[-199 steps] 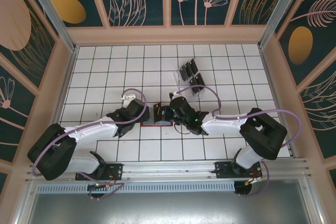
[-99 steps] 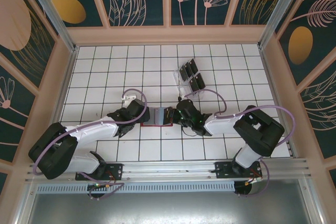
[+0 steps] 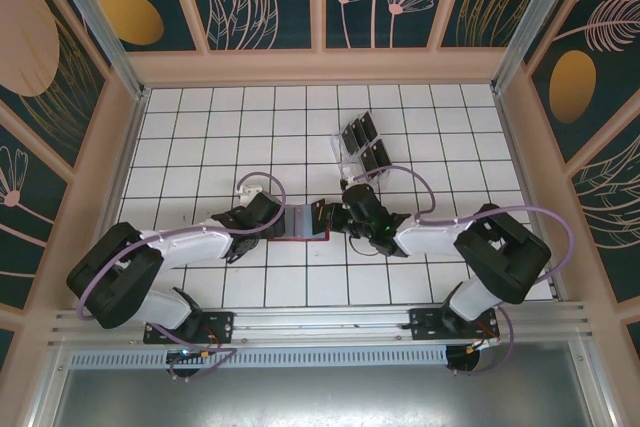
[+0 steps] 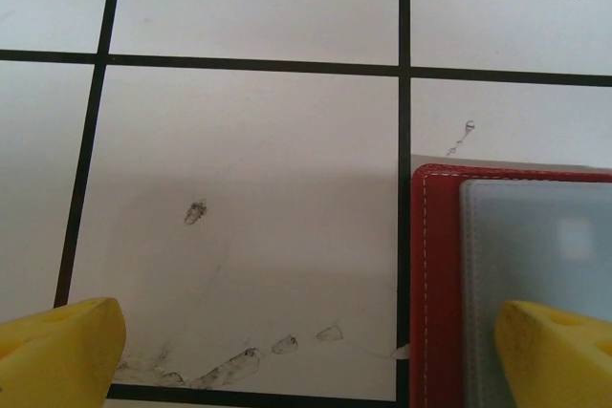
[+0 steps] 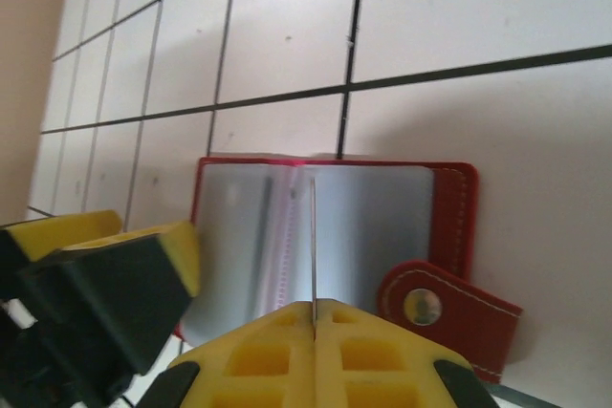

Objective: Put the credit cards into the card holder

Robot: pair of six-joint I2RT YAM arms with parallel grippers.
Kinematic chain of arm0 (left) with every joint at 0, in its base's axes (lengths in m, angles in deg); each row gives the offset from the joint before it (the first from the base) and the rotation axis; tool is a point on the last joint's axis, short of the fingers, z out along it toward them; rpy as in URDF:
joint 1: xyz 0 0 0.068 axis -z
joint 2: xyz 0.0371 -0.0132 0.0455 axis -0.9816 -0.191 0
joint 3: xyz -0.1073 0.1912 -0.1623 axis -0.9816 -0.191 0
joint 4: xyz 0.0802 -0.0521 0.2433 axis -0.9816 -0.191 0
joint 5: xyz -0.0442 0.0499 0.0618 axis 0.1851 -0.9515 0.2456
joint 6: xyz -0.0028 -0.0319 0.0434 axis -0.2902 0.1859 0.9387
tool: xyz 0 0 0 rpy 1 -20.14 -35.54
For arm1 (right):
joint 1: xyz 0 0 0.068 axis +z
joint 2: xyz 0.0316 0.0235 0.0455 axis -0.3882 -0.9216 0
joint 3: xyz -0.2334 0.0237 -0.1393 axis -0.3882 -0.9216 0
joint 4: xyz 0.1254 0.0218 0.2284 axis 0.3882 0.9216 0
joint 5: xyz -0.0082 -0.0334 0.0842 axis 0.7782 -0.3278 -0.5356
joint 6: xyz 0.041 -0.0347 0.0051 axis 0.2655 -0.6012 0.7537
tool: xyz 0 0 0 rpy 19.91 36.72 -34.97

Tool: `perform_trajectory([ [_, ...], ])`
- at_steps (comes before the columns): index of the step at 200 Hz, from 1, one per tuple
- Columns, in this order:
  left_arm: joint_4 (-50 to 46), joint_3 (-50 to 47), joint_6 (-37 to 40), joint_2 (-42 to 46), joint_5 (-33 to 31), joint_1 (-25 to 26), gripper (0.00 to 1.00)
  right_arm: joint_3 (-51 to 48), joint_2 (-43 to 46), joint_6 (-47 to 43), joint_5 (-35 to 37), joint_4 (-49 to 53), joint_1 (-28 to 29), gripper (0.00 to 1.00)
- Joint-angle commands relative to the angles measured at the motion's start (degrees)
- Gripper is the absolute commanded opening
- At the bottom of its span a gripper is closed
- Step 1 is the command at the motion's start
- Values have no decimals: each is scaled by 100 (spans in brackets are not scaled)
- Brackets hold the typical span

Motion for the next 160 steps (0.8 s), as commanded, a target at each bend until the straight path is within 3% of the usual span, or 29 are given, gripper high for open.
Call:
perform_trajectory([
  [1,70,62,55,-105,-220,-32,99,-64,294,-23,-187,-461,18,0],
  [40,87,-10,-14,-192,-253,-34,98,-171,223,179,-47,-1061,144,0],
  [118,105,-220,-249,-99,-217,-36,98,-791,-620,772,399,-3390,303,0],
  [160,154,-379,-400,38,-157,-32,98,-843,-1019,1041,467,-3972,383,0],
])
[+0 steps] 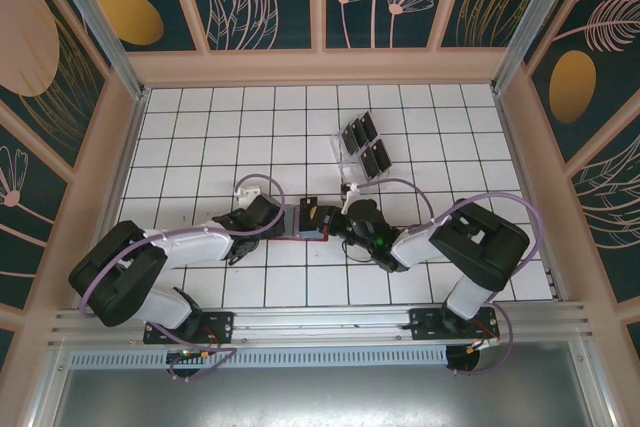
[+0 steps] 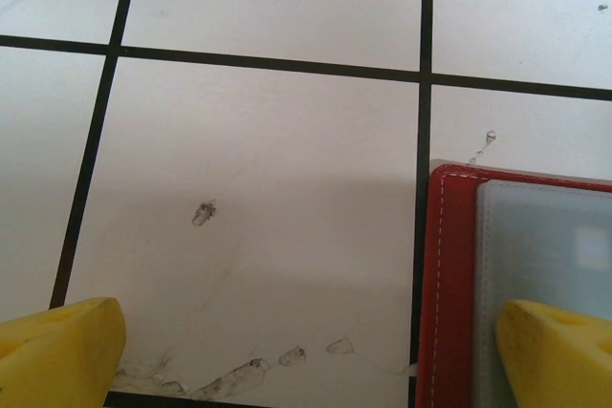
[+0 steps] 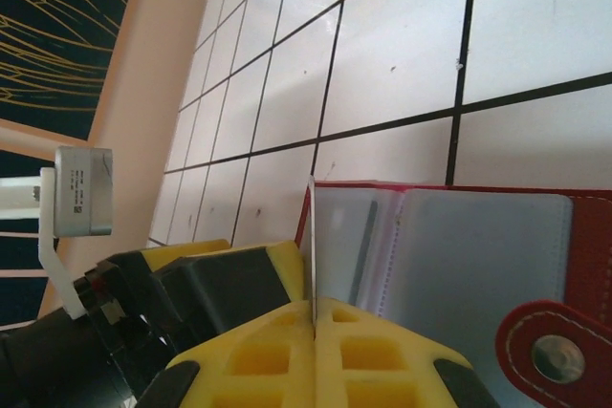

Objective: Put the credit cards into the card holder

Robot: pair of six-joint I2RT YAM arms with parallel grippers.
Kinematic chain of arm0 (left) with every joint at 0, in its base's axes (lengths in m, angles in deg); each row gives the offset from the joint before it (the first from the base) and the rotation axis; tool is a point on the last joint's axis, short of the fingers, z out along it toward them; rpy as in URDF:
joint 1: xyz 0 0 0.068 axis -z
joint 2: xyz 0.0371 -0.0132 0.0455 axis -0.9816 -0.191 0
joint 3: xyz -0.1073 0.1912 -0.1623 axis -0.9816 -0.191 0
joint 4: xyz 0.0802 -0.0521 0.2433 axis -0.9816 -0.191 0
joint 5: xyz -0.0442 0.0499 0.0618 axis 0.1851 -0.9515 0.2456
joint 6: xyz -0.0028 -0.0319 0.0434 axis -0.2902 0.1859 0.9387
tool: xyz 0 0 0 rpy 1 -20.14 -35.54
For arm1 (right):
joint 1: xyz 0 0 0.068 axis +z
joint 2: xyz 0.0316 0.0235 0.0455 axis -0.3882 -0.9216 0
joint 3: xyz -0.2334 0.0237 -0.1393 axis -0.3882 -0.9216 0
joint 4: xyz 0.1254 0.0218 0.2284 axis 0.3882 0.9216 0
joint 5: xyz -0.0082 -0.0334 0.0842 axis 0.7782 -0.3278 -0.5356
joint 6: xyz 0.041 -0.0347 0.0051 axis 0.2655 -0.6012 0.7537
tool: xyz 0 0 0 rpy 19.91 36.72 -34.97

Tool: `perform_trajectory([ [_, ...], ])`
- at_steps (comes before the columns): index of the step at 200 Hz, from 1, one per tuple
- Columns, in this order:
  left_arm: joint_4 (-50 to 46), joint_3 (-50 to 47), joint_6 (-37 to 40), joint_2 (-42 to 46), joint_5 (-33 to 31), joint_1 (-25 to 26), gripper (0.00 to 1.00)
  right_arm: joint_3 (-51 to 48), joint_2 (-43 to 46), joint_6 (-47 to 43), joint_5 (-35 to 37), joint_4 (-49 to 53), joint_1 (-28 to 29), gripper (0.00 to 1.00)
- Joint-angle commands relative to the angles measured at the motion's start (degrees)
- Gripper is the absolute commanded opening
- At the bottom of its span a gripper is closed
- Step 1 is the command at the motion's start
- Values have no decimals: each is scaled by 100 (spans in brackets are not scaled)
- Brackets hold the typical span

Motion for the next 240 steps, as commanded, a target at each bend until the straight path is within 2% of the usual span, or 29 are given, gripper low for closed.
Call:
perform_trajectory([
  [1,-161,-197,-141,85,-33,-34,99,-54,-207,256,222,-837,62,0],
  [143,-43,-381,-238,208,89,-31,99,186,-881,564,275,-1088,16,0],
  [240,-29,-437,-299,244,121,-34,98,347,-1296,724,-255,-1329,-110,0],
])
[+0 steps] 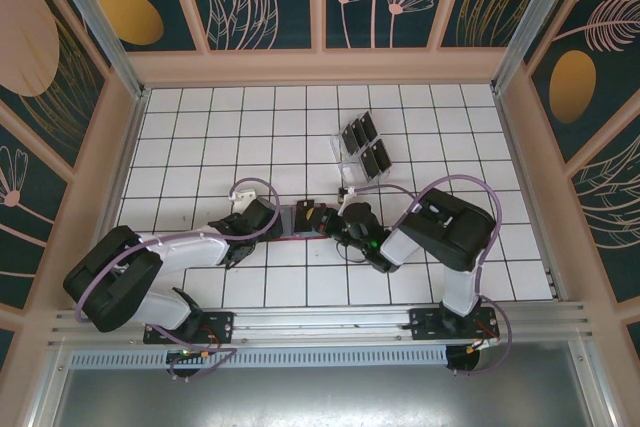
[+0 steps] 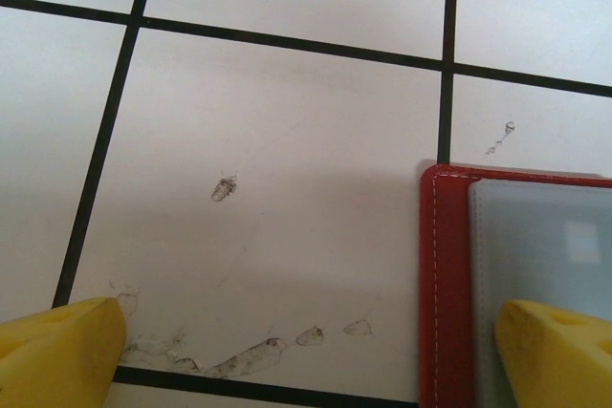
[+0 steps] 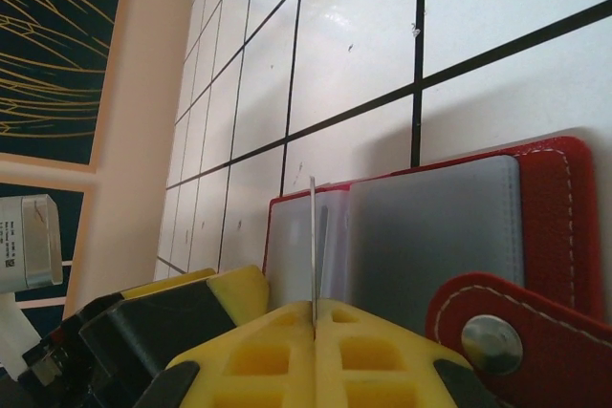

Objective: Put the credit cards into the card holder

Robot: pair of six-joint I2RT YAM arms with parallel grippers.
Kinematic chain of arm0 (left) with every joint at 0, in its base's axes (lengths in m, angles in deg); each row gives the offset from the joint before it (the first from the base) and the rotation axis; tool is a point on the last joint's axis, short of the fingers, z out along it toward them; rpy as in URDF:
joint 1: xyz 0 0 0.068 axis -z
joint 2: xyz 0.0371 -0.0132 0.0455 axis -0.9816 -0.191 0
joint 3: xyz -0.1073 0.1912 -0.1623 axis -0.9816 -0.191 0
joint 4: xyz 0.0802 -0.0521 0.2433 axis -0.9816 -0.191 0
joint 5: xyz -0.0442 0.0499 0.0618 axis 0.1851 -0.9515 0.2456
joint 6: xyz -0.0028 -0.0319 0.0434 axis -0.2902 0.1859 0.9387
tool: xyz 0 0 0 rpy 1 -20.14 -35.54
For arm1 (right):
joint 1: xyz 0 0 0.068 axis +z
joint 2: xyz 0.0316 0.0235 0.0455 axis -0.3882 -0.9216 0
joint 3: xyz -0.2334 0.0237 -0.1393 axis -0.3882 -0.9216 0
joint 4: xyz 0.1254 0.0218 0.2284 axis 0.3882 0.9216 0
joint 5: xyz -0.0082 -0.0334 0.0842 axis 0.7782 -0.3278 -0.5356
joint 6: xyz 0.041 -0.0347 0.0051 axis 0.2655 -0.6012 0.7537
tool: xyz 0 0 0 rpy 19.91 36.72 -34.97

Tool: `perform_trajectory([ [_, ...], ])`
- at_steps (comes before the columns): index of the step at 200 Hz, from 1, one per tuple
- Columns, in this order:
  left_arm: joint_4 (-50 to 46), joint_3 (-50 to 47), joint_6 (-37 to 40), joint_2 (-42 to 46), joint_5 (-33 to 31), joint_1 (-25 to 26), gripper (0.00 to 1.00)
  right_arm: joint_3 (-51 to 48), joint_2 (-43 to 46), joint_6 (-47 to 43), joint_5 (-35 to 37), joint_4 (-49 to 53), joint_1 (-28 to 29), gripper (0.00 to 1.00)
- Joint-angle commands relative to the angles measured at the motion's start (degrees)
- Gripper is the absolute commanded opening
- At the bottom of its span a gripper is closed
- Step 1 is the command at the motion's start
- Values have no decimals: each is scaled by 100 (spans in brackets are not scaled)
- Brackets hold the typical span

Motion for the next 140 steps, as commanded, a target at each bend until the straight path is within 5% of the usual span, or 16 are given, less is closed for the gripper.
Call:
perform_trajectory([
  [1,-206,-171,-48,47,78,-33,98,175,-134,88,-114,-341,-40,0],
  [140,-127,-270,-51,60,124,-29,98,-30,-124,264,-222,-543,-191,0],
])
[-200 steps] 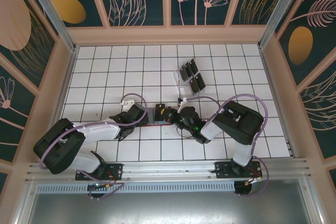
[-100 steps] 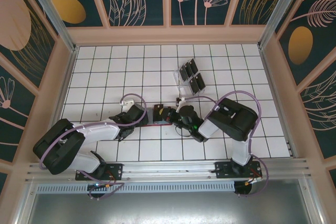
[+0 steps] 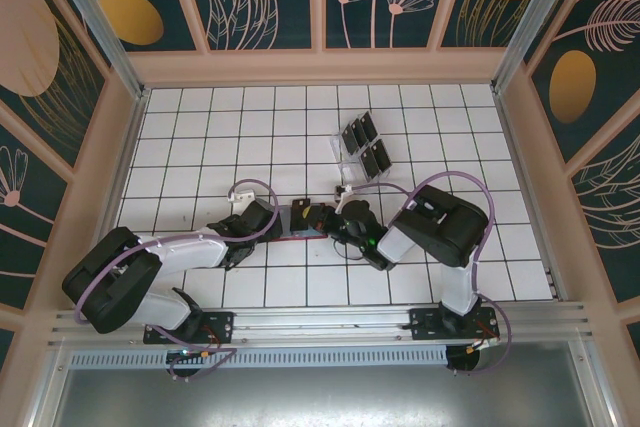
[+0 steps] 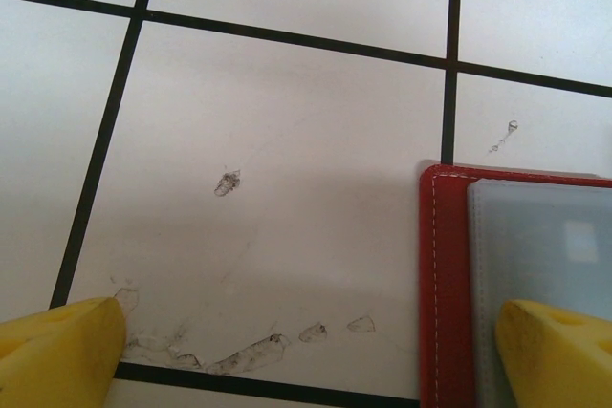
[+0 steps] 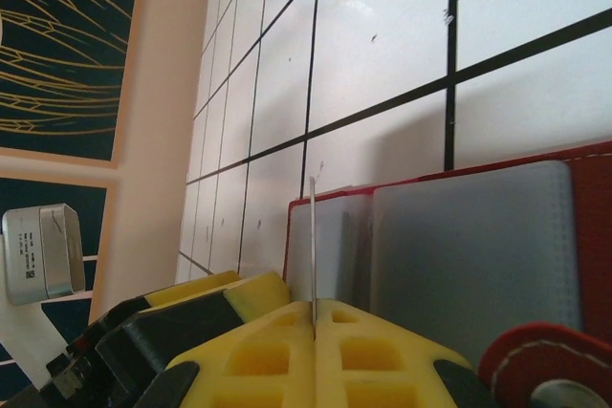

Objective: Put the credit cards into the card holder

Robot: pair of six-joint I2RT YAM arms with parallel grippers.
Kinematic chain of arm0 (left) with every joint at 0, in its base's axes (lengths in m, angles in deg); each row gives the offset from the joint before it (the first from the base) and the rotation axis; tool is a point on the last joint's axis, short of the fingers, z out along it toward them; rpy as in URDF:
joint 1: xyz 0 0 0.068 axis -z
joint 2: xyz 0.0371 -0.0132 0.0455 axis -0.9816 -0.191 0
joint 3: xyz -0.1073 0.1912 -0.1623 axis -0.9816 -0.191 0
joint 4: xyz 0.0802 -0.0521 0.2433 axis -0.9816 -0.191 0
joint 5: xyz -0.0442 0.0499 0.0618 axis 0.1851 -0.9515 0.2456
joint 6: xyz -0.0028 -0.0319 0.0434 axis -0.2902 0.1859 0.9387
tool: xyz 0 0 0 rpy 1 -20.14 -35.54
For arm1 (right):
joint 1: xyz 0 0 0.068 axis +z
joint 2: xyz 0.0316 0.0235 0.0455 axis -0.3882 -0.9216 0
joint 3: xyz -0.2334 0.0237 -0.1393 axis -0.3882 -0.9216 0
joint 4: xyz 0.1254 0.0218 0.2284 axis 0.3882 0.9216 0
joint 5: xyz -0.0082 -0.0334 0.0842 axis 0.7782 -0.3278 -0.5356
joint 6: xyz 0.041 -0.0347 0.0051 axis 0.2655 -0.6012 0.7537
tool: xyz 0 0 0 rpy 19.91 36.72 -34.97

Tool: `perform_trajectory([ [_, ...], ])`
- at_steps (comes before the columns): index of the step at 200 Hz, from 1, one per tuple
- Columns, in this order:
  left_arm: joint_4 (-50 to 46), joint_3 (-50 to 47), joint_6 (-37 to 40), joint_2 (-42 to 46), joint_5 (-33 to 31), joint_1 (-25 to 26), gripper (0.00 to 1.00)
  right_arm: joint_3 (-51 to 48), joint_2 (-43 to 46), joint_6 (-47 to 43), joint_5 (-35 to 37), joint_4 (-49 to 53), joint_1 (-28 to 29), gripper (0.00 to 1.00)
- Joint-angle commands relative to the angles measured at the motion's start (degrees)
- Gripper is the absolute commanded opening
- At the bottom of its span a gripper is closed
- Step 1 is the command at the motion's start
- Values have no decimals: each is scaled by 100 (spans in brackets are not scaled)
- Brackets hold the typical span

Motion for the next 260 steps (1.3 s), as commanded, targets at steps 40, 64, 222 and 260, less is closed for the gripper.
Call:
perform_trajectory([
  [40,-245,-166,-6,17,94,-27,99,-127,83,63,-47,-249,-149,0],
  [64,-247,-163,-6,20,98,-25,99,-56,-32,99,-142,-306,-145,0],
  [222,-231,-180,-9,35,106,-30,99,45,-264,311,-318,-356,-95,0],
  [260,-221,-189,-15,34,112,-27,98,-48,-235,353,-224,-315,-146,0],
])
